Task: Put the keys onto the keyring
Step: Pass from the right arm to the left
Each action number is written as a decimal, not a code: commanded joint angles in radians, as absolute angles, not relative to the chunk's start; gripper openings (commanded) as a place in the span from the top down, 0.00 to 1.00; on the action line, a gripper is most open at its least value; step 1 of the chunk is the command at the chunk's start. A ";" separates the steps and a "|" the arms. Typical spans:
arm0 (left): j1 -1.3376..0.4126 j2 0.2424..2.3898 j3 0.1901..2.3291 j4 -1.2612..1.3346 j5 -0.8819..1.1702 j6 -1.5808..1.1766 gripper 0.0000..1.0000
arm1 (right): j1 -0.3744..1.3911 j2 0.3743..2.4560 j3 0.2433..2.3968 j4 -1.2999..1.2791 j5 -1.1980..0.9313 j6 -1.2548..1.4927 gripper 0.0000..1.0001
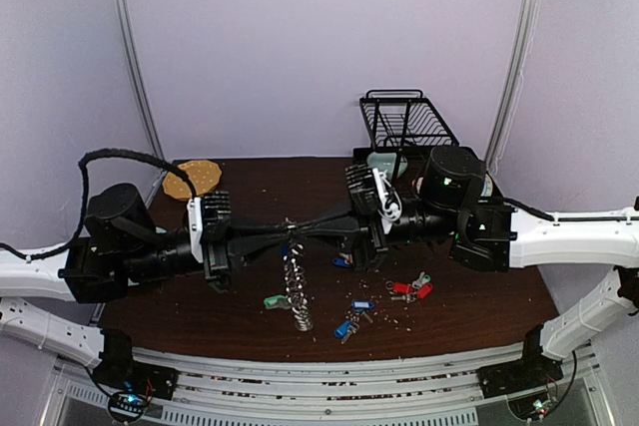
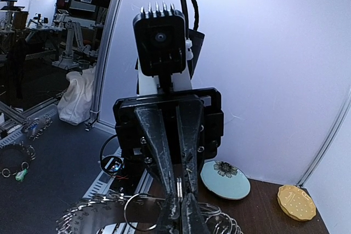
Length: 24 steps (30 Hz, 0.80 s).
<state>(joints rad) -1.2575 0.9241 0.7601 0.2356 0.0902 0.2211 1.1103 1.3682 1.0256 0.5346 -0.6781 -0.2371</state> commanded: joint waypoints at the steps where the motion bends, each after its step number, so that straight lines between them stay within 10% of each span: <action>1: -1.259 0.934 0.762 0.329 0.077 0.212 0.85 | 1.121 1.364 1.055 0.510 -0.693 -0.248 1.00; 13: -1.259 0.912 0.752 0.323 0.058 0.256 1.00 | 1.122 1.362 1.069 0.472 -0.695 -0.278 1.00; 18: -1.260 0.890 0.792 0.175 0.013 0.443 1.00 | 1.121 1.330 1.074 0.357 -0.603 -0.395 0.64; 24: -1.273 0.834 0.853 -0.030 -0.081 0.730 1.00 | 1.122 1.276 1.124 0.139 -0.488 -0.546 0.55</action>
<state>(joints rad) -1.2602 0.8852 0.7761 0.0494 -0.0036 0.4946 1.1179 1.3407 1.0740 0.2867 -0.5877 -0.4210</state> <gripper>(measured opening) 0.006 0.441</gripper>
